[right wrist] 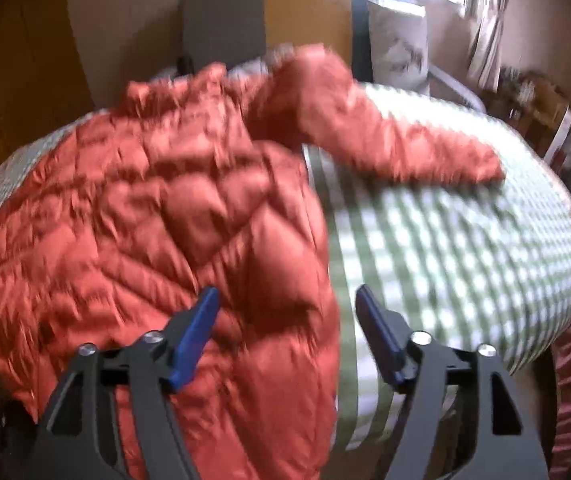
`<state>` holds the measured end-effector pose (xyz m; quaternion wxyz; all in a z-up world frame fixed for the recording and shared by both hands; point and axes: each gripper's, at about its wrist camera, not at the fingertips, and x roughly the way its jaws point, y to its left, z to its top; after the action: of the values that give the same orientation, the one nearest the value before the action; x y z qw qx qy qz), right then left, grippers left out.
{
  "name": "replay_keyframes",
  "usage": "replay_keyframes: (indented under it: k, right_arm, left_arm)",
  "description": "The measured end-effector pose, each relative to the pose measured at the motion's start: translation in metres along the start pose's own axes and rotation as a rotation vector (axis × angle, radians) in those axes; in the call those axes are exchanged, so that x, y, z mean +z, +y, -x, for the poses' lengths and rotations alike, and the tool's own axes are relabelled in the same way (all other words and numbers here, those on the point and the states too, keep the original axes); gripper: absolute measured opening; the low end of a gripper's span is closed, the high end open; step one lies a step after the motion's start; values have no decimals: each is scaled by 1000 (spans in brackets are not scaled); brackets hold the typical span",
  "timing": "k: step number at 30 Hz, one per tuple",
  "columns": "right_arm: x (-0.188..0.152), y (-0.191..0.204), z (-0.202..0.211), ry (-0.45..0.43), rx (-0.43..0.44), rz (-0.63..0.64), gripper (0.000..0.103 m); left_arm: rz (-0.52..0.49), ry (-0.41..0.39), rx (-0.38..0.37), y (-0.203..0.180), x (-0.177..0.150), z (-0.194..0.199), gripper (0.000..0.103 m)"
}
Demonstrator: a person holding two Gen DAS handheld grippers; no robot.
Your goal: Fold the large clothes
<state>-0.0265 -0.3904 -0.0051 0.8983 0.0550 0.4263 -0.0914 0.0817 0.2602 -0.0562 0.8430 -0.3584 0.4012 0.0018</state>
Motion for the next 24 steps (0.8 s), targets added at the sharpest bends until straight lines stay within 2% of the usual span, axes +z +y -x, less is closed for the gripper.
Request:
replay_keyframes:
  k: [3, 5, 7, 8, 9, 10, 11, 15, 16, 18, 20, 22, 24]
  right_arm:
    - [18, 27, 9, -62, 29, 60, 78]
    - [31, 51, 9, -83, 91, 91, 78]
    - [40, 70, 4, -91, 151, 109, 78]
    - [47, 87, -2, -81, 195, 130, 78]
    - [50, 97, -4, -80, 214, 144, 78]
    - [53, 113, -8, -77, 247, 167, 78]
    - [57, 131, -14, -62, 285, 200, 78]
    - [50, 190, -36, 24, 377, 324, 76]
    - [44, 202, -43, 50, 369, 358, 75]
    - [30, 218, -60, 123, 355, 397, 75]
    - [17, 221, -75, 161, 348, 401, 75]
    - [6, 221, -85, 156, 327, 411, 76]
    - [8, 219, -85, 158, 321, 404, 76]
  left_arm:
    - [109, -67, 45, 25, 32, -4, 88]
    - [183, -67, 27, 38, 45, -15, 88]
    - [238, -59, 5, 43, 54, -27, 80]
    - [218, -61, -2, 40, 58, -34, 55]
    - [157, -65, 29, 32, 64, -40, 37]
    - [103, -69, 58, 23, 67, -46, 26]
    - [50, -69, 77, 13, 71, -51, 8]
    - [-67, -158, 179, -9, 94, -38, 3]
    - [-102, -189, 222, -12, 101, -32, 3]
    - [-198, -254, 359, -20, 116, -26, 2]
    - [-251, -272, 464, -23, 127, -36, 2]
    - [-284, -260, 563, -18, 131, -51, 2]
    - [-343, -218, 716, -11, 130, -83, 2]
